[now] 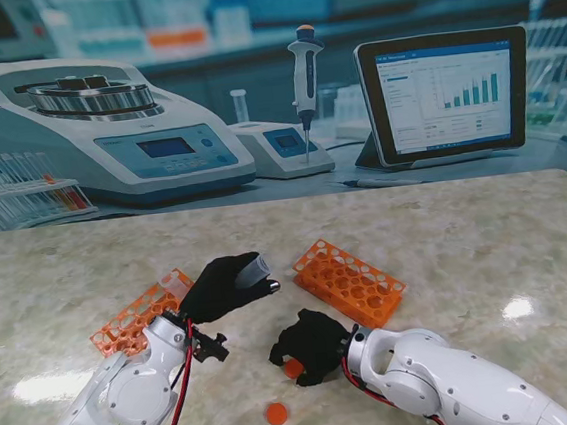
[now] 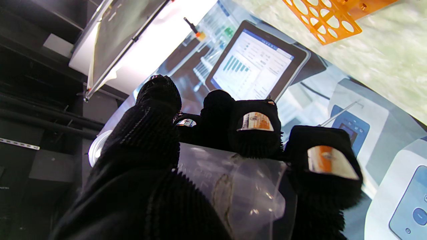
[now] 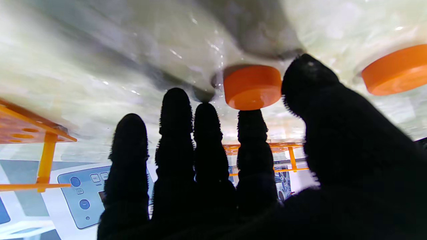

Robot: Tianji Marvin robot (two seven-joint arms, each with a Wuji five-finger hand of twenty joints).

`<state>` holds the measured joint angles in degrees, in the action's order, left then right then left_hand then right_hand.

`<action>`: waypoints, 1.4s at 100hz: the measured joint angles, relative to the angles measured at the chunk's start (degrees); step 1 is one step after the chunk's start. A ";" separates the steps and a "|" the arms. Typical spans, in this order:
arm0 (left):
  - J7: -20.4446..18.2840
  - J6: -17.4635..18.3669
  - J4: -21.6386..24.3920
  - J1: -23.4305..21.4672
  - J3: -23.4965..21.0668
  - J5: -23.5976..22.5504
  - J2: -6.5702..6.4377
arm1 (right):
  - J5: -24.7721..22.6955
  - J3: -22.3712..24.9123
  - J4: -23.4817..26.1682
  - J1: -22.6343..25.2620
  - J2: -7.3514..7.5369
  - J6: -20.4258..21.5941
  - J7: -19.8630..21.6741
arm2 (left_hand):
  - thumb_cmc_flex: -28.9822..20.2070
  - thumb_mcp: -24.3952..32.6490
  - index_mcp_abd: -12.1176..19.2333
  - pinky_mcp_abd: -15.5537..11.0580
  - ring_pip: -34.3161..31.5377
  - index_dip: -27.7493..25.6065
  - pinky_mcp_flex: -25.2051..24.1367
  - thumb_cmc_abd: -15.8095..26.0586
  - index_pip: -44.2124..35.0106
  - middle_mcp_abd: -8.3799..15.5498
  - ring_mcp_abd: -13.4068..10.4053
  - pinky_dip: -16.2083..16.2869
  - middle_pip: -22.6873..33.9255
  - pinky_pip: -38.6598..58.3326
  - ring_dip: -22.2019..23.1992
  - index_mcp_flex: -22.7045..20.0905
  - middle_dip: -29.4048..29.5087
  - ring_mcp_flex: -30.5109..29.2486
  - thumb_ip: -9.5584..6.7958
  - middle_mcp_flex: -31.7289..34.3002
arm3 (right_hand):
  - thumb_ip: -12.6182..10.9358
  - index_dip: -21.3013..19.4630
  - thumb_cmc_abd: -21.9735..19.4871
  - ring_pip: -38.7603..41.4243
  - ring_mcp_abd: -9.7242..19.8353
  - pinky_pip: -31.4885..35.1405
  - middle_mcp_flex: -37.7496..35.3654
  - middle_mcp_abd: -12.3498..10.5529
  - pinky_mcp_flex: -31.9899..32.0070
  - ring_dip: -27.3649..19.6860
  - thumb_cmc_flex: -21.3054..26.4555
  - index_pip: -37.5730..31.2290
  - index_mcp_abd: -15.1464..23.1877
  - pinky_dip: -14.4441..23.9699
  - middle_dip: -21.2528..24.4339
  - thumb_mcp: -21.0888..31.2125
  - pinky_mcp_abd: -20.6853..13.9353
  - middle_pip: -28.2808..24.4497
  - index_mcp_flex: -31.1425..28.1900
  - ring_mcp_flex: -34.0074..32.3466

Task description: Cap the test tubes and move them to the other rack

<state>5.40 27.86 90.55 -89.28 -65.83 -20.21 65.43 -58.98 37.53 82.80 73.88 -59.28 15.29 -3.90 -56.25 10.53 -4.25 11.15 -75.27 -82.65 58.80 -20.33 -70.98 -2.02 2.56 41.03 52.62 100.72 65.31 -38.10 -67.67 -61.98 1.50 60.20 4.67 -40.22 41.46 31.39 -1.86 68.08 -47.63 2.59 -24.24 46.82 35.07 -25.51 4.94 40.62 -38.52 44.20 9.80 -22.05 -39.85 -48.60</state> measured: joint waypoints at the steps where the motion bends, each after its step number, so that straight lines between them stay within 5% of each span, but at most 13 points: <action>1: -0.01 -0.01 0.00 0.00 0.00 0.00 0.00 | 0.01 0.00 0.00 -0.01 0.00 0.01 0.02 | 0.00 0.00 0.00 0.00 0.00 0.00 0.00 0.00 0.00 0.00 0.00 0.00 0.00 0.00 0.00 0.00 0.00 0.00 0.00 0.00 | 0.00 -0.18 0.00 0.01 0.02 0.00 -0.04 0.00 -0.20 0.00 0.02 0.08 0.01 0.00 -0.14 0.00 0.00 -0.04 0.00 -0.07; 27: -0.09 -0.17 0.03 0.01 0.11 0.03 -0.02 | 0.36 -0.51 -0.18 -0.54 -0.03 0.18 0.34 | 0.00 0.00 0.00 0.00 0.00 0.00 0.00 0.01 0.00 0.00 0.00 0.00 0.00 0.00 0.00 0.00 0.00 0.00 0.00 0.00 | 0.05 -3.81 -0.01 2.87 0.81 0.17 -0.65 -0.39 -2.13 0.99 3.21 -3.15 1.87 0.00 -3.08 0.29 -0.65 -2.80 -0.66 -2.13; 42: -0.11 -0.31 0.06 0.02 0.15 0.04 -0.03 | 0.51 -1.01 -0.89 -1.03 -0.17 0.14 -0.30 | 0.00 0.00 0.00 0.00 0.00 -0.01 0.00 0.01 -0.01 0.00 0.00 0.00 0.00 0.00 0.00 0.00 0.00 0.00 0.00 0.00 | 3.32 -3.80 -0.01 4.22 1.24 0.71 -1.55 -1.07 -3.69 2.27 6.05 -6.84 3.04 0.00 -8.66 0.62 -0.70 -4.42 -0.70 -3.64; 62: -0.11 -0.43 0.11 0.03 0.26 0.06 -0.03 | 1.97 -1.80 -1.92 -1.87 -0.49 0.10 -0.69 | 0.00 0.00 0.00 0.00 0.00 -0.01 0.00 0.01 -0.01 0.00 0.00 0.00 0.00 0.00 0.00 0.00 0.00 -0.01 0.00 0.00 | 6.50 0.10 -0.07 4.26 1.24 1.35 -4.39 -1.37 -5.61 5.82 8.46 -13.17 4.19 -0.07 -13.71 1.02 -0.74 -3.96 -0.70 -5.10; 77: -0.10 -0.46 0.21 0.03 0.27 0.07 -0.03 | 2.60 -1.99 -2.62 -2.27 -0.78 0.10 -0.97 | 0.00 0.00 0.00 0.00 0.00 -0.01 0.00 0.01 -0.01 0.00 0.00 0.00 0.00 0.01 0.00 0.00 0.00 -0.01 -0.01 0.00 | 6.69 2.69 -0.05 4.24 0.89 1.37 -5.64 -1.48 -7.68 7.34 9.39 -16.42 4.94 -0.80 -15.26 2.08 -1.41 -3.24 -1.89 -6.28; 118: -0.08 -0.33 0.29 -0.06 0.20 -0.13 -0.04 | 3.42 -2.87 -3.82 -3.17 -0.99 1.01 -2.06 | 0.00 0.00 -0.01 0.00 0.00 -0.01 0.00 0.02 -0.01 0.00 0.00 0.00 0.00 0.02 0.00 0.00 0.00 -0.01 -0.73 0.00 | 7.57 3.51 0.89 5.51 0.27 1.40 -6.91 -0.56 -11.49 8.37 9.39 -16.86 5.84 -2.30 -15.93 4.51 -2.15 -3.62 -4.69 -8.52; 140: -0.08 -0.27 0.51 -0.26 0.04 -0.34 -0.05 | 3.69 -2.58 -3.57 -3.45 -0.98 1.73 -0.41 | 0.00 0.00 -0.01 0.00 0.00 -0.02 0.00 0.02 -0.01 0.00 0.00 0.00 0.00 0.02 0.00 0.00 0.00 -0.01 -0.73 0.00 | 7.59 8.26 1.04 5.51 0.27 1.40 -6.94 -0.34 -11.52 8.76 9.72 -14.63 5.57 -2.35 -16.53 4.51 -2.55 -2.71 -4.69 -8.52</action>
<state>5.32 27.59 91.06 -89.54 -65.79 -20.55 65.37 -55.29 34.95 79.22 70.43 -60.26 17.02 -4.32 -56.25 10.53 -4.26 11.15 -75.27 -82.67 58.81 -20.31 -70.99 -2.02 2.56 41.03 52.62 100.74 65.31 -38.10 -67.67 -61.98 0.77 60.20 12.26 -31.96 42.50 36.90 -1.59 69.48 -54.58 2.25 -35.76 55.58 44.79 -40.14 10.51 38.27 -55.06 48.71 7.25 -24.76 -44.54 -57.11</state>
